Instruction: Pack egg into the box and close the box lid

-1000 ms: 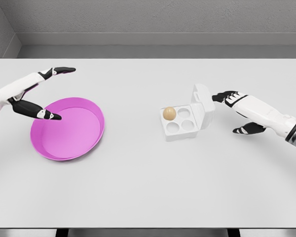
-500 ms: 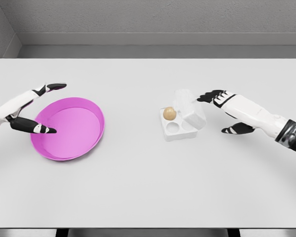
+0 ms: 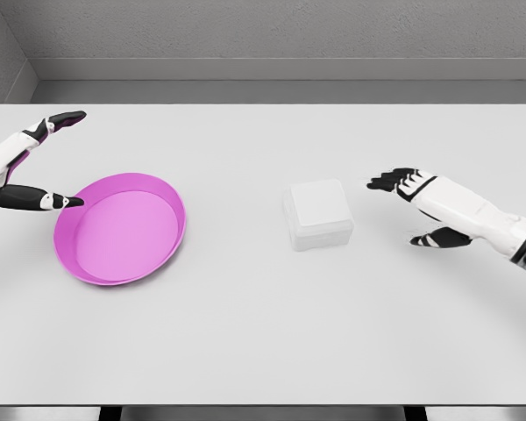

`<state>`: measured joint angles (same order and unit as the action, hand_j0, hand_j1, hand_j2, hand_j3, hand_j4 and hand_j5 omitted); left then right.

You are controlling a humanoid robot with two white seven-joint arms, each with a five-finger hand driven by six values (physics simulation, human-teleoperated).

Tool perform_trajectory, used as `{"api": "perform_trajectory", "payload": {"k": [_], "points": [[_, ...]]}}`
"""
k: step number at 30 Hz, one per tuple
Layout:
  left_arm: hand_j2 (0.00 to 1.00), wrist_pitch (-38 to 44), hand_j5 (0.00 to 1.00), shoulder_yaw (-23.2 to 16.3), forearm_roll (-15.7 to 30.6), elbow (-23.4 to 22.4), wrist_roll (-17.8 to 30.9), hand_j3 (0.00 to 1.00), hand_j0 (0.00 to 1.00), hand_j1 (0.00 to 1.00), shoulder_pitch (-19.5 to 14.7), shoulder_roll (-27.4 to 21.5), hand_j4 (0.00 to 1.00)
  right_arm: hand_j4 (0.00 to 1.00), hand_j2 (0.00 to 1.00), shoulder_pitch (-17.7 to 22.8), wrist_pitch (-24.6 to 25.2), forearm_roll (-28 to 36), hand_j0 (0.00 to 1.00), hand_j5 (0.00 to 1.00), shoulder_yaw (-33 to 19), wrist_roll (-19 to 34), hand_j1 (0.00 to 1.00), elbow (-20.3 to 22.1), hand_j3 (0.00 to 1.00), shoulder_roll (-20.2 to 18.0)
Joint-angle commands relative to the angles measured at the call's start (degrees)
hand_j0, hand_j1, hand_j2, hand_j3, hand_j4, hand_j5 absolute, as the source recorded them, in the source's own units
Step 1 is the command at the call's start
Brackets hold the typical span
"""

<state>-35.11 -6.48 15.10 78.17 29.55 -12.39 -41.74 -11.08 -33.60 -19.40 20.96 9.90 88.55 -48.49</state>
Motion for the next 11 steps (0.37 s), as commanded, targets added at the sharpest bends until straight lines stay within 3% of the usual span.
{"api": "perform_trajectory", "payload": {"k": [1, 11], "points": [[1.00, 0.11, 1.00, 0.06, 0.45, 0.14, -0.02, 1.00, 1.00, 1.00, 0.00, -0.01, 1.00, 1.00, 1.00, 0.53, -1.20, 0.51, 1.00, 1.00, -4.26, -0.05, 1.00, 0.04, 1.00, -1.00], [1.00, 0.11, 1.00, -0.02, 0.37, 0.14, -0.02, 1.00, 1.00, 1.00, 0.00, -0.01, 1.00, 1.00, 1.00, 0.88, -1.29, 0.51, 1.00, 1.00, -4.70, -0.05, 1.00, 0.13, 1.00, -1.17]]}}
